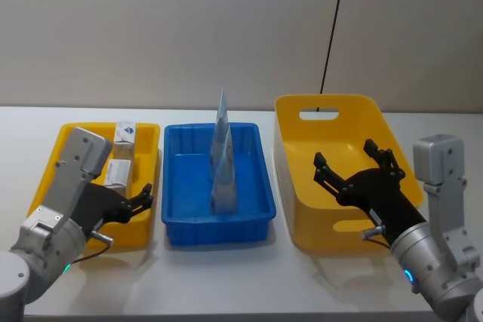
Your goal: Bimanual collaborative sorting of washing and personal care products
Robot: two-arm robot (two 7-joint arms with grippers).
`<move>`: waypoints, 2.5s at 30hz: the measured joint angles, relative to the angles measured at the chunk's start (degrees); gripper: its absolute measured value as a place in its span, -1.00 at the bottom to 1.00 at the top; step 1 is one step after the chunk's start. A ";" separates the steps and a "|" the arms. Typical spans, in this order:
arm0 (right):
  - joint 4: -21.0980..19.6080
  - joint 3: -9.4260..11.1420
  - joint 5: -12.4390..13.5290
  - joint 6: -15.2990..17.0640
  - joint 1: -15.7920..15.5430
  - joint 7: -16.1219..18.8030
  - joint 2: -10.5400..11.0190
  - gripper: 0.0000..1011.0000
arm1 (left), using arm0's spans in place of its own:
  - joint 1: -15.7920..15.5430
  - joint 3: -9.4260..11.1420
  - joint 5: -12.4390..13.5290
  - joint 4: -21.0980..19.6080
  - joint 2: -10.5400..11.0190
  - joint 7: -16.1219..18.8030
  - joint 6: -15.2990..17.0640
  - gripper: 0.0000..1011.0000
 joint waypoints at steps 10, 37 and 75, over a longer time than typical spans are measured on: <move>0.00 0.00 0.00 0.00 0.00 0.00 0.00 0.98 | -1.81 0.02 1.09 2.21 -0.48 -0.01 2.40 0.98; 0.00 0.00 0.00 0.00 0.00 0.00 0.00 0.98 | -6.50 -1.30 1.13 11.98 -3.98 -1.93 0.39 0.98; 0.00 0.00 0.00 0.00 0.00 0.00 0.00 0.98 | -8.27 -2.94 1.31 17.36 -7.96 -1.86 -0.04 0.79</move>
